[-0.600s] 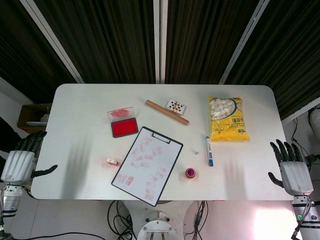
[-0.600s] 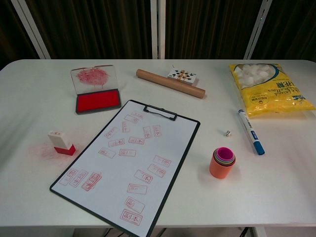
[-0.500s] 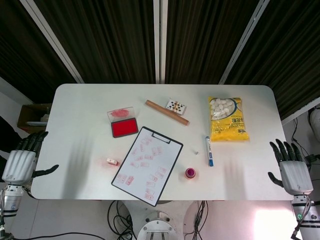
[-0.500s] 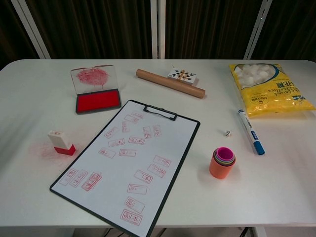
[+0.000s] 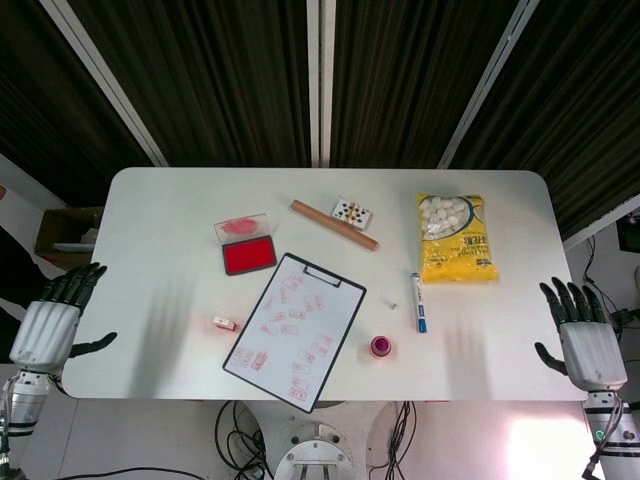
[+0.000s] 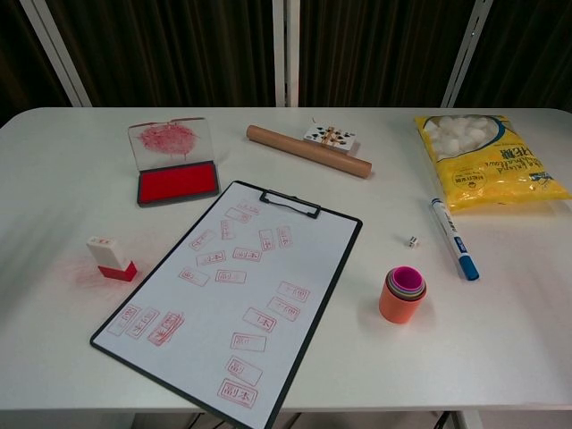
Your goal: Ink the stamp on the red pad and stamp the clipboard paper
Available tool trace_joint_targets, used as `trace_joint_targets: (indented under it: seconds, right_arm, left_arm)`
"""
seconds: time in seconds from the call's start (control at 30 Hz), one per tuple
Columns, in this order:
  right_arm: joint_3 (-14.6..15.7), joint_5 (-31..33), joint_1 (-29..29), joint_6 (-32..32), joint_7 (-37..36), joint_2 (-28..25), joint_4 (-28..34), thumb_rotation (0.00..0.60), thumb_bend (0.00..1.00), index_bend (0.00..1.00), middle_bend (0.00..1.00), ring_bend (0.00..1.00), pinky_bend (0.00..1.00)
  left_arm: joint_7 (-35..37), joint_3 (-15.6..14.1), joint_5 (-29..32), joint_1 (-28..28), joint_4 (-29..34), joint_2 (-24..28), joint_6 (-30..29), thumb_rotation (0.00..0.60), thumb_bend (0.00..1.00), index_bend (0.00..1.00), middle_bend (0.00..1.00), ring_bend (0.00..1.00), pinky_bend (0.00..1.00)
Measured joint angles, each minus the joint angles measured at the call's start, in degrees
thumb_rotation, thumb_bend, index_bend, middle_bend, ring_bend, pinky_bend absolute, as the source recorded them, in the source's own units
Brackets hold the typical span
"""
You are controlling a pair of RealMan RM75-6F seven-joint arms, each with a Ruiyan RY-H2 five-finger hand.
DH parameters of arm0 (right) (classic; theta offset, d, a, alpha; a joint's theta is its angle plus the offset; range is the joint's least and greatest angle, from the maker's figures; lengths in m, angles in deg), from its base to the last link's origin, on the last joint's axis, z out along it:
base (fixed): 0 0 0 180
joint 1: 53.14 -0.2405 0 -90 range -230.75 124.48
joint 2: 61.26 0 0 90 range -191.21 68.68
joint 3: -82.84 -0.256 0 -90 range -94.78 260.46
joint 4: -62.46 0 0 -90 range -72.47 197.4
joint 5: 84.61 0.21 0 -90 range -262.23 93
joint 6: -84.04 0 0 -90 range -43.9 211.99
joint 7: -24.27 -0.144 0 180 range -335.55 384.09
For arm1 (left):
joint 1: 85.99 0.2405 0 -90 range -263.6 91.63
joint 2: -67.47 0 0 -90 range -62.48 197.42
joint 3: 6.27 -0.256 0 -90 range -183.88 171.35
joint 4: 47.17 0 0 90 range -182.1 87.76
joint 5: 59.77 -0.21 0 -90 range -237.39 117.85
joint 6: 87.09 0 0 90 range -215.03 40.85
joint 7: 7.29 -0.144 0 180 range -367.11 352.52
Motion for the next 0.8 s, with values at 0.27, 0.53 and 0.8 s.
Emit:
trace_joint_targets:
  seconds: [0.27, 0.53, 0.8]
  right_arm:
    - [-0.3, 0.3, 0.0, 0.2, 0.1, 0.0, 0.0, 0.600, 0.18, 0.00, 0.00, 0.00, 0.00]
    - [0.1, 0.9, 0.8, 0.6, -0.2, 0.0, -0.8, 0.600, 0.42, 0.00, 0.00, 0.00, 0.00]
    - [0.1, 0.3, 1.8, 2.4, -1.1, -0.3, -1.1, 0.600, 0.46, 0.00, 0.00, 0.00, 0.00]
  left_arm:
    - [-2.1, -1.8, -8.9, -3.4, -1.7, -3.6, 0.4, 0.600, 0.00, 0.15, 0.19, 0.11, 0.20]
    - [-9.4, -2.0, -8.7, -6.8, -1.0, -7.3, 7.2, 0.600, 0.00, 0.20, 0.21, 0.10, 0.20]
    - [-13.2, -1.8, -3.0, -10.6, 0.8, -9.8, 17.9, 0.600, 0.07, 0.23, 0.25, 0.10, 0.20]
